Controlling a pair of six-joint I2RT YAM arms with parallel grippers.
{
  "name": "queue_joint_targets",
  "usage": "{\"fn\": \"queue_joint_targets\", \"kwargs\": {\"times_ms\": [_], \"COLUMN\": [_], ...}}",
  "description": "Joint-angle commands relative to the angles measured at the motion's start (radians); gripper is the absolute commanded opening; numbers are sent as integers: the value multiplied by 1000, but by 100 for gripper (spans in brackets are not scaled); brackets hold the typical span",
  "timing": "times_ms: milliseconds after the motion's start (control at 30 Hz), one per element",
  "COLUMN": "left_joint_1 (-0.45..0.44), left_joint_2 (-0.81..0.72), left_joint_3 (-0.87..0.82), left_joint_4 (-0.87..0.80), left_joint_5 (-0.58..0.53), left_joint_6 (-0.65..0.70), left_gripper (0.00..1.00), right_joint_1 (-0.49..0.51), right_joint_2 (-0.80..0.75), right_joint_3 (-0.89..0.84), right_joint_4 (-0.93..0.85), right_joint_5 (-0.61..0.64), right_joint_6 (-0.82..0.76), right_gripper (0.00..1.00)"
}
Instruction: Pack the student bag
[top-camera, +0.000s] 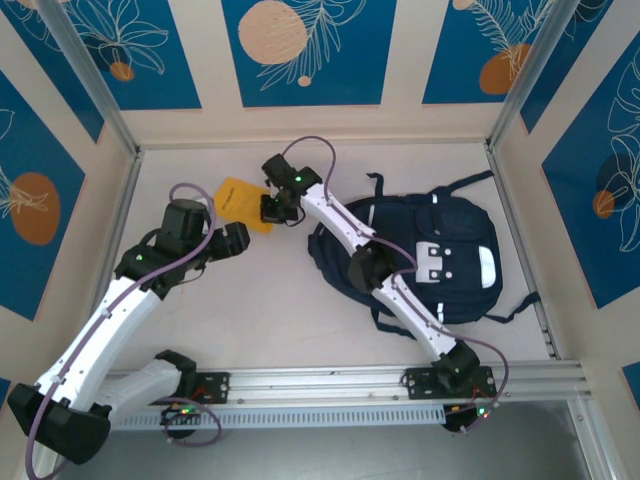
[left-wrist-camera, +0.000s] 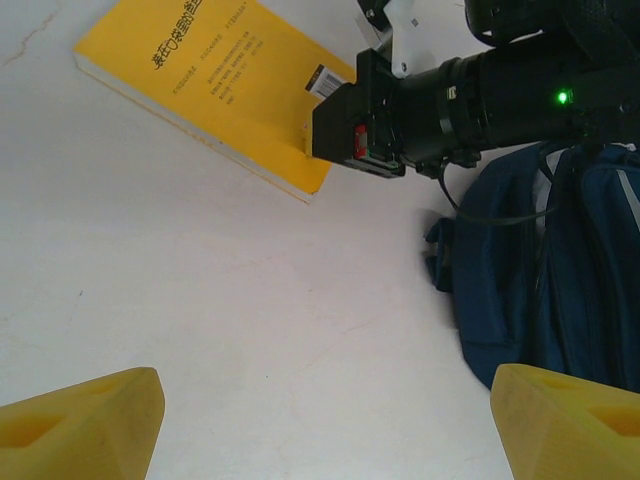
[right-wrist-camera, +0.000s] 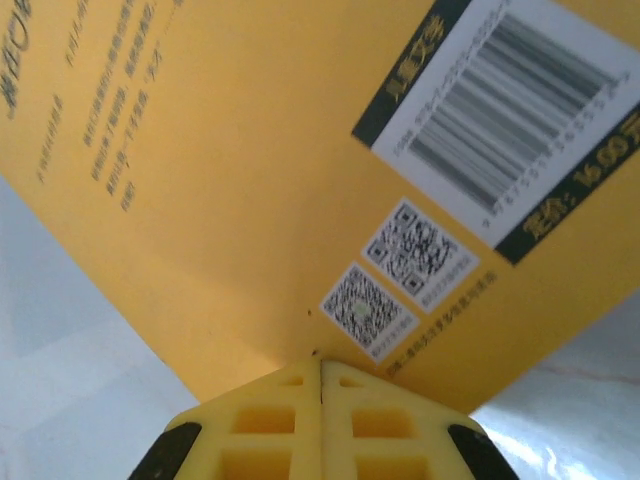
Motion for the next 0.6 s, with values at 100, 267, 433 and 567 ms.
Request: {"fn": "queue_joint_targets", "kwargs": {"times_ms": [100, 267, 433, 567], "left_joint_1": [-6, -6, -7, 2], "left_joint_2": [-3, -8, -15, -3], "left_joint_3": [-3, -9, -10, -7], "left_joint_4": [-7, -10, -14, -13], "left_joint_5": [-46, -65, -98, -126], "left_joint_6": [12, 1, -3, -21], "left_gripper": [85, 86, 86, 86], "right_joint_1": [94, 161, 189, 186], "right_joint_2": [24, 47, 45, -31], "right_joint_3": [0, 66, 139, 139], "right_joint_4": [-304, -419, -470, -457], "right_joint_5": [140, 169, 194, 281], "right_joint_6": [-120, -175, -164, -155], "right_gripper": [0, 0, 0, 0]}}
